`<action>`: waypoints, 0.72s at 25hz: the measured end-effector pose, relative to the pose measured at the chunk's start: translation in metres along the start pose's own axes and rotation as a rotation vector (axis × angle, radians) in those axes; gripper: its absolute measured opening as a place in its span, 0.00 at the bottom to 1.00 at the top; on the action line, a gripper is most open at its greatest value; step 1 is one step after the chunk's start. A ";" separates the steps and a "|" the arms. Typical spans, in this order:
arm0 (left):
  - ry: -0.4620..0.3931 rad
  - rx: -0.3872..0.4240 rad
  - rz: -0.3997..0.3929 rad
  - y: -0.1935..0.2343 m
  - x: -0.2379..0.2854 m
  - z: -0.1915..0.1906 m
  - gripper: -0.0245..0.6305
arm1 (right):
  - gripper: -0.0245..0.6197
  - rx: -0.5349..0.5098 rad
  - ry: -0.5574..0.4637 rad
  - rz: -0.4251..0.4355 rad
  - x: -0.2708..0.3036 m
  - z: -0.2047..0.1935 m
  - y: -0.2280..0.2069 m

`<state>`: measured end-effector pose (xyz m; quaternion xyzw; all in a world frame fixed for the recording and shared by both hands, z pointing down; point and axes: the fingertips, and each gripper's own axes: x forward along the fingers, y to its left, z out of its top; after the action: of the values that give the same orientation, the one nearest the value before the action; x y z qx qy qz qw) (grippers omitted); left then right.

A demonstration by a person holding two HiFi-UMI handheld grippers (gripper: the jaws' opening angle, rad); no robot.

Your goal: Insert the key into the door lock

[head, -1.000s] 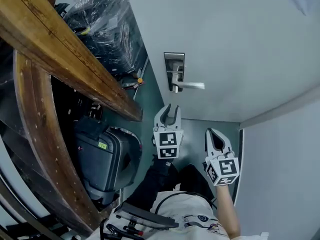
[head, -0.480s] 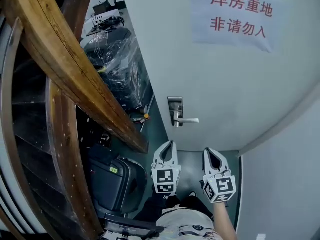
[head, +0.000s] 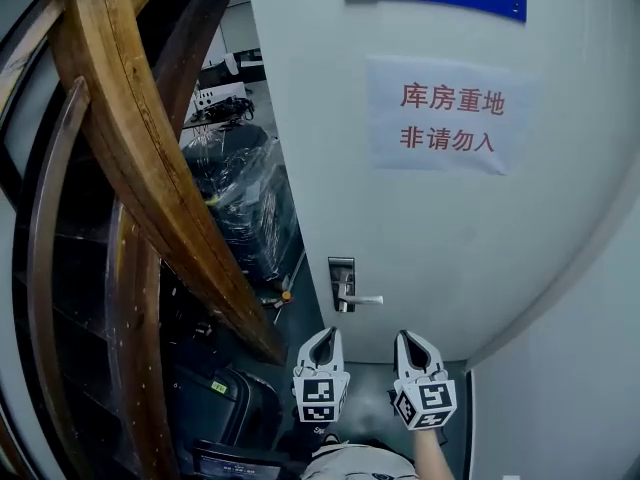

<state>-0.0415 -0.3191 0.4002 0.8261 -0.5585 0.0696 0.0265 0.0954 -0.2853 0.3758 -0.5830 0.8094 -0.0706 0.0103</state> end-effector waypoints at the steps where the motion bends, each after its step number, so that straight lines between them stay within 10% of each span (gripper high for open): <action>1: -0.005 0.003 -0.001 -0.001 0.000 0.003 0.04 | 0.05 -0.003 -0.006 -0.001 0.000 0.003 0.000; 18: -0.041 0.022 -0.031 -0.010 0.014 0.023 0.04 | 0.05 -0.030 -0.043 0.013 0.014 0.017 0.000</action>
<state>-0.0257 -0.3309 0.3802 0.8363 -0.5451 0.0584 0.0072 0.0924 -0.2998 0.3598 -0.5793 0.8136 -0.0458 0.0192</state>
